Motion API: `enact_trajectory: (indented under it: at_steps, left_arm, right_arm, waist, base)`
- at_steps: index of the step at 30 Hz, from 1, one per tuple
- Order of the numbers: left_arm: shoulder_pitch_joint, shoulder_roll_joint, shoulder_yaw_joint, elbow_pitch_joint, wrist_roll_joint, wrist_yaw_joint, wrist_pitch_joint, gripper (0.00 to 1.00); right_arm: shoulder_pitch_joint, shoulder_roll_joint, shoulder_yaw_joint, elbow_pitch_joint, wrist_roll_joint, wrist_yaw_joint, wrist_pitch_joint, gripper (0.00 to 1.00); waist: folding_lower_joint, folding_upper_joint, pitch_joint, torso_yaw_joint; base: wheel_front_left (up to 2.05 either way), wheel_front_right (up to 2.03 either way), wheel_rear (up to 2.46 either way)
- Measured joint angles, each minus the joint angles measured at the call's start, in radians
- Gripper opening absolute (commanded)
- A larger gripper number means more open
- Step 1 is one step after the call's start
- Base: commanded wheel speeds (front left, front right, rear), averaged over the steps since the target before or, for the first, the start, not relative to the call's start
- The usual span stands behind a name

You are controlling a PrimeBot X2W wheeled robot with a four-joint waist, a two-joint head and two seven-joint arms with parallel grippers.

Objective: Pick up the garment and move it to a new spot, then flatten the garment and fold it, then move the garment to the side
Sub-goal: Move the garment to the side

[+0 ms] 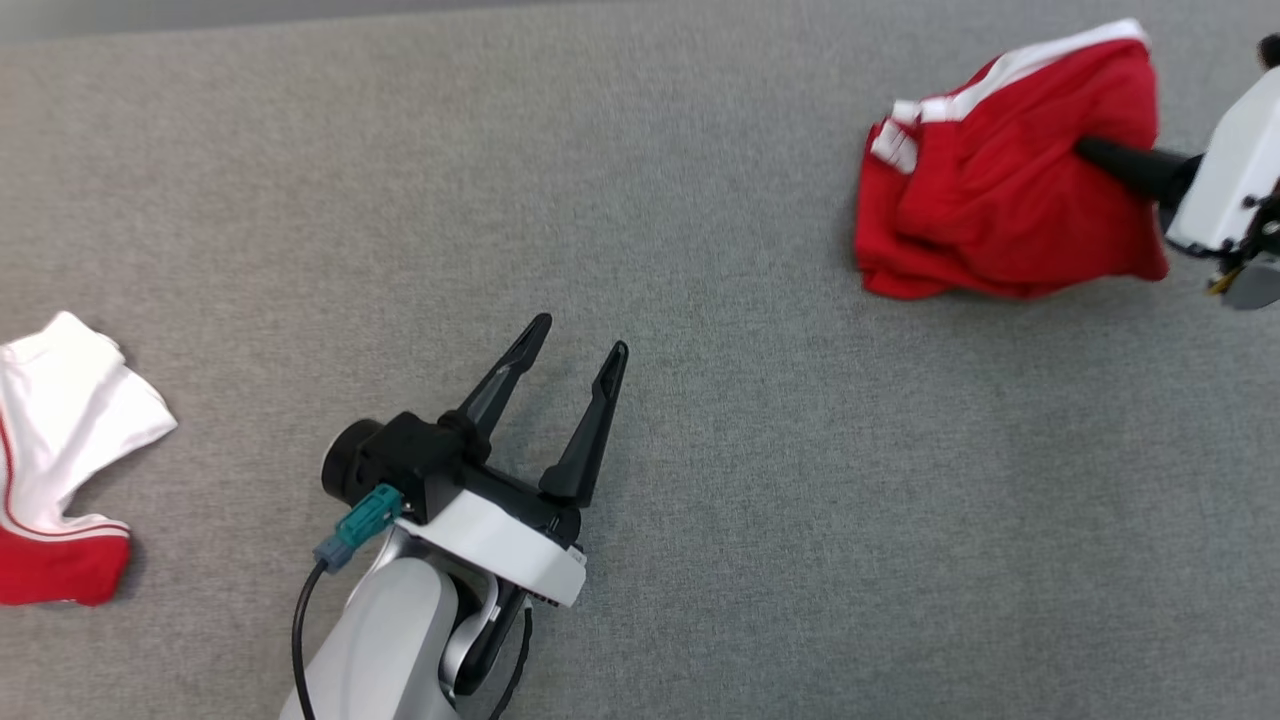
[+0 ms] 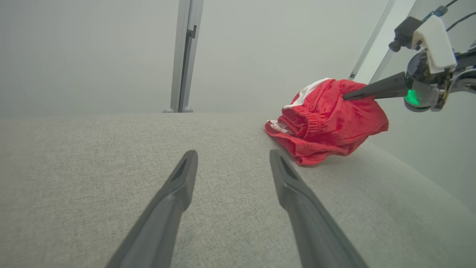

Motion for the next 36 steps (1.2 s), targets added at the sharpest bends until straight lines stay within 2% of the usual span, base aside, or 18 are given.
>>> enact_trajectory:
  at_steps: [7,15,28,29,32,33,36]
  left_arm:
    - [-0.057,0.021,-0.022,0.005,0.013,0.0,0.0,1.0]
    - [-0.091,0.025,-0.031,-0.005,0.016,0.0,-0.003,1.0]
    - [-0.105,0.014,-0.038,-0.003,0.013,-0.002,-0.004,1.0]
    - [-0.104,0.014,-0.038,-0.001,0.012,-0.002,-0.004,1.0]
    - [-0.1,0.014,-0.035,0.004,0.011,-0.002,-0.004,1.0]
    - [-0.097,0.014,-0.033,0.006,0.01,-0.002,-0.004,1.0]
    - [-0.091,0.014,-0.025,0.012,0.01,-0.002,-0.003,1.0]
  right_arm:
    - [-0.078,-0.108,0.036,-0.028,0.014,0.0,-0.022,0.0]
    - [-0.141,-0.183,0.143,-0.069,-0.025,0.0,-0.032,0.0]
    - [-0.255,-0.206,0.294,0.073,-0.166,0.0,-0.046,0.0]
    - [-0.265,-0.206,0.306,0.085,-0.181,0.0,-0.049,0.02]
    - [-0.286,-0.2,0.322,0.139,-0.198,0.0,-0.051,0.44]
    - [-0.292,-0.199,0.329,0.152,-0.208,0.0,-0.051,0.98]
    - [-0.317,-0.189,0.346,0.198,-0.243,0.0,-0.069,1.0]
  waist:
    - [0.0,0.0,0.123,-0.019]
    - [0.0,0.0,0.188,-0.026]
    - [0.0,0.0,0.201,0.01]
    - [0.0,0.0,0.199,0.013]
    - [0.0,0.0,0.19,0.021]
    - [0.0,0.0,0.186,0.024]
    - [0.0,0.0,0.173,0.03]
  base:
    - [0.0,0.0,0.0]
    - [0.0,0.0,0.0]
    - [0.0,0.0,0.0]
    - [0.0,0.0,0.0]
    - [0.0,0.0,0.0]
    - [0.0,0.0,0.0]
    - [0.0,0.0,0.0]
